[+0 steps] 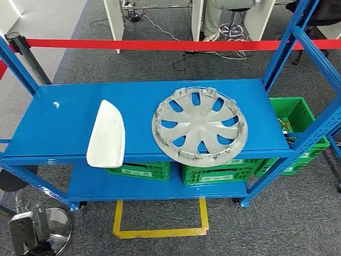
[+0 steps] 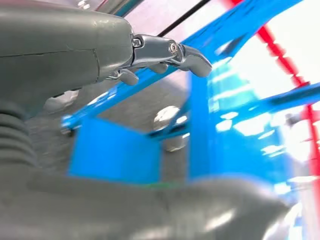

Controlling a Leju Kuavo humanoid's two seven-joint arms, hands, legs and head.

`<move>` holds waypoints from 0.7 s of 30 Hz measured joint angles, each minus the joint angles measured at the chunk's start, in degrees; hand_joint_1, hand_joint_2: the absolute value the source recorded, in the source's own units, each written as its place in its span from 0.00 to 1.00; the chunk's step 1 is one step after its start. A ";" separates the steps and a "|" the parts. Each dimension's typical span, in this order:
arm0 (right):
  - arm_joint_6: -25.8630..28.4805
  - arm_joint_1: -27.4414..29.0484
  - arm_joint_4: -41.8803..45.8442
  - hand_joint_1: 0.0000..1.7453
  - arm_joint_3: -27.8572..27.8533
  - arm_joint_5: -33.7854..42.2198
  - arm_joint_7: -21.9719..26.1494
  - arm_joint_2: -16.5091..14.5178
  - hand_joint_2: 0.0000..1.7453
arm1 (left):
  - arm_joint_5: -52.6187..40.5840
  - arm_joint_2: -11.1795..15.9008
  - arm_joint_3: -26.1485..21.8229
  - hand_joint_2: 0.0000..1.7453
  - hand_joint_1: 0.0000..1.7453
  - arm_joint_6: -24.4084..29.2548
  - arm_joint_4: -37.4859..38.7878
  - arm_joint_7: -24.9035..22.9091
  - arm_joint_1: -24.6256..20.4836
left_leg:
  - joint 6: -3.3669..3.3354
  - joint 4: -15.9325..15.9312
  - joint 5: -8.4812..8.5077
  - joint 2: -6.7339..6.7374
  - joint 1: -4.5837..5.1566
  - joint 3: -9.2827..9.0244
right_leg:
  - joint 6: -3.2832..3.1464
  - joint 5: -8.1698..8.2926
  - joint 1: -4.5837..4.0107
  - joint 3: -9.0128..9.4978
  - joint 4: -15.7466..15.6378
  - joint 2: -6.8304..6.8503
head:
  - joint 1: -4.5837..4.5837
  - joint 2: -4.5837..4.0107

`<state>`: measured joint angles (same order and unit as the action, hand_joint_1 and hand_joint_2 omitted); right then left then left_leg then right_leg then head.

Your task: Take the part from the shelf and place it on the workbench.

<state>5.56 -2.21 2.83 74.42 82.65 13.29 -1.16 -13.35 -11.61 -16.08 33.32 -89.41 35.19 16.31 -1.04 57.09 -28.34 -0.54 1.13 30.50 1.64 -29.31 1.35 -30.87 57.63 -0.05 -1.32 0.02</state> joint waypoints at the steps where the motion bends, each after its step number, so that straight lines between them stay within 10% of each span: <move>1: 0.00 -0.02 -0.09 0.00 0.28 0.29 0.04 -0.01 0.00 | 0.00 0.08 0.11 1.00 0.00 0.29 -0.89 0.26 0.23 | 0.00 0.00 0.00 0.00 0.00 0.00 | 0.00 0.00 0.00 0.00 0.00 0.00 | 0.00 0.00; 8: -0.39 -0.19 -1.07 0.00 3.17 2.88 0.95 -0.02 0.00 | -2.70 3.31 1.66 1.00 0.00 -0.60 -9.34 0.72 2.94 | 0.00 0.00 0.00 0.00 0.00 0.00 | 0.00 0.00 0.00 -0.01 0.00 0.01 | 0.00 0.00; 21: -3.61 -0.52 -2.19 0.00 5.60 1.81 0.72 0.56 0.00 | -20.54 14.35 5.85 1.00 0.00 -6.86 -10.80 -15.29 4.76 | 0.00 0.00 0.01 0.00 -0.01 0.00 | 0.00 0.00 -0.03 0.00 0.00 0.00 | 0.01 0.00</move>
<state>1.96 -2.73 0.64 80.02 84.46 14.00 -0.60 -33.90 2.74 -10.22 26.46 -100.21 19.90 21.07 -1.04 57.09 -28.34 -0.54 1.12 30.50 1.64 -29.31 1.32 -30.87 57.63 -0.05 -1.32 0.02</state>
